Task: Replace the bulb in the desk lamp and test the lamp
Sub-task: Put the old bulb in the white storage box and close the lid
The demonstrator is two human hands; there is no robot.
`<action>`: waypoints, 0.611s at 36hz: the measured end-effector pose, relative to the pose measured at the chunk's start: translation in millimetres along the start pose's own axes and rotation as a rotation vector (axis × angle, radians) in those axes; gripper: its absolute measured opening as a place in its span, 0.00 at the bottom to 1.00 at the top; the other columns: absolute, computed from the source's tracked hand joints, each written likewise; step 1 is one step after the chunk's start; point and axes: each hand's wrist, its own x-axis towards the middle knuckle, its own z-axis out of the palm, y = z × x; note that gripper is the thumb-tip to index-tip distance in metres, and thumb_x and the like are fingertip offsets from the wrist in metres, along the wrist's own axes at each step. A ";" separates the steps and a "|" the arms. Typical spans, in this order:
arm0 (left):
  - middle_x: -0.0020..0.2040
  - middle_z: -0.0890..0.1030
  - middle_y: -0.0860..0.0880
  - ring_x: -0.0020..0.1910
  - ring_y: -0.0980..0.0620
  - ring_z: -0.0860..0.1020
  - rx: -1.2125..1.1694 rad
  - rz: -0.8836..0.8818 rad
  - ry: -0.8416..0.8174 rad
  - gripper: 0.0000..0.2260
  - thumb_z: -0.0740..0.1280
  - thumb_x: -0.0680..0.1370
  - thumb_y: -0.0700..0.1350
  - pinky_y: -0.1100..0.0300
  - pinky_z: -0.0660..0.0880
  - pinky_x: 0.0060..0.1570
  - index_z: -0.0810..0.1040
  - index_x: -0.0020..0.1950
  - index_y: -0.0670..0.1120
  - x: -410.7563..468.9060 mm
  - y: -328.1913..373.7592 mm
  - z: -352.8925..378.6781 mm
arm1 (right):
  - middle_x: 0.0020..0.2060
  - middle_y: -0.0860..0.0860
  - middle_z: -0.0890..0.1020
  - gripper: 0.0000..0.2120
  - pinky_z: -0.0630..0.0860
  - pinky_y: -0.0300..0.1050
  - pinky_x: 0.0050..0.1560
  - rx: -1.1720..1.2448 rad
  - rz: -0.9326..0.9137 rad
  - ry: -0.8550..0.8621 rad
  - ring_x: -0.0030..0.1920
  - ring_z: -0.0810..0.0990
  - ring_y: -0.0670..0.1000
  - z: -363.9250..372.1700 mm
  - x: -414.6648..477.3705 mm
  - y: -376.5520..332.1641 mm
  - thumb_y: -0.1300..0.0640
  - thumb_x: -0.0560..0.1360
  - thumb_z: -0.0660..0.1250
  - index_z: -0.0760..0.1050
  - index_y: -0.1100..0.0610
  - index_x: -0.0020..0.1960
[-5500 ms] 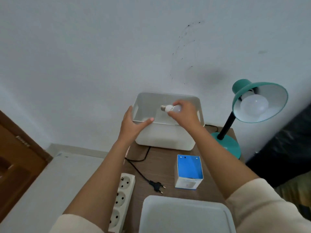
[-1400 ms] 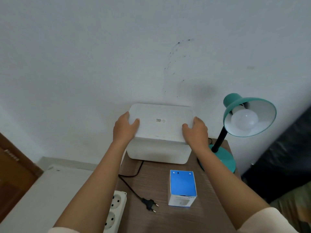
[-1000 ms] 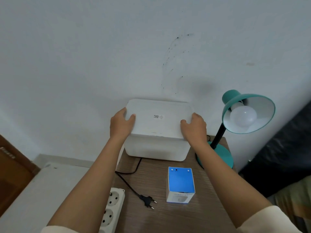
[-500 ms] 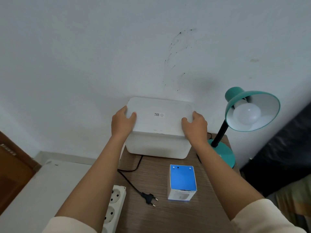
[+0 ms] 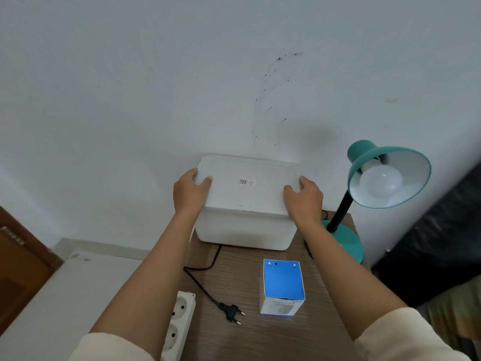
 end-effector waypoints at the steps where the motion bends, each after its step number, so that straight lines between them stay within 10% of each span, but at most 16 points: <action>1: 0.69 0.71 0.45 0.68 0.47 0.69 0.001 0.001 0.000 0.25 0.67 0.76 0.50 0.56 0.65 0.65 0.68 0.70 0.41 -0.5 -0.6 0.1 | 0.62 0.63 0.74 0.18 0.70 0.51 0.60 0.003 0.002 0.003 0.62 0.72 0.60 -0.1 -0.2 -0.2 0.60 0.76 0.60 0.68 0.72 0.61; 7: 0.71 0.69 0.46 0.69 0.48 0.67 -0.054 -0.020 -0.042 0.24 0.65 0.77 0.48 0.57 0.64 0.67 0.66 0.71 0.43 -2.8 -3.4 -1.7 | 0.58 0.62 0.76 0.16 0.71 0.51 0.56 0.021 0.008 -0.022 0.59 0.74 0.60 -0.8 -0.5 0.6 0.60 0.76 0.60 0.71 0.69 0.59; 11: 0.71 0.68 0.45 0.70 0.45 0.66 -0.051 -0.016 -0.153 0.25 0.63 0.77 0.48 0.52 0.64 0.69 0.64 0.72 0.41 -4.1 -3.1 -11.8 | 0.43 0.55 0.73 0.08 0.68 0.45 0.43 -0.077 -0.017 -0.072 0.47 0.73 0.55 -0.6 6.1 6.7 0.59 0.74 0.59 0.66 0.56 0.37; 16: 0.73 0.64 0.44 0.72 0.47 0.63 -0.038 0.009 -0.056 0.24 0.60 0.80 0.50 0.53 0.60 0.70 0.61 0.73 0.42 -21.7 -2.7 -32.9 | 0.72 0.60 0.64 0.25 0.63 0.52 0.72 -0.195 -0.116 -0.139 0.72 0.63 0.58 -12.1 -7.9 -5.2 0.57 0.76 0.60 0.62 0.65 0.71; 22: 0.72 0.65 0.44 0.71 0.48 0.63 0.014 0.021 -0.022 0.22 0.59 0.80 0.49 0.56 0.60 0.69 0.63 0.72 0.41 -100.7 -35.8 -64.2 | 0.70 0.57 0.68 0.23 0.61 0.42 0.68 -0.142 -0.320 -0.168 0.70 0.65 0.55 -1.1 -71.7 -24.4 0.61 0.76 0.61 0.64 0.64 0.70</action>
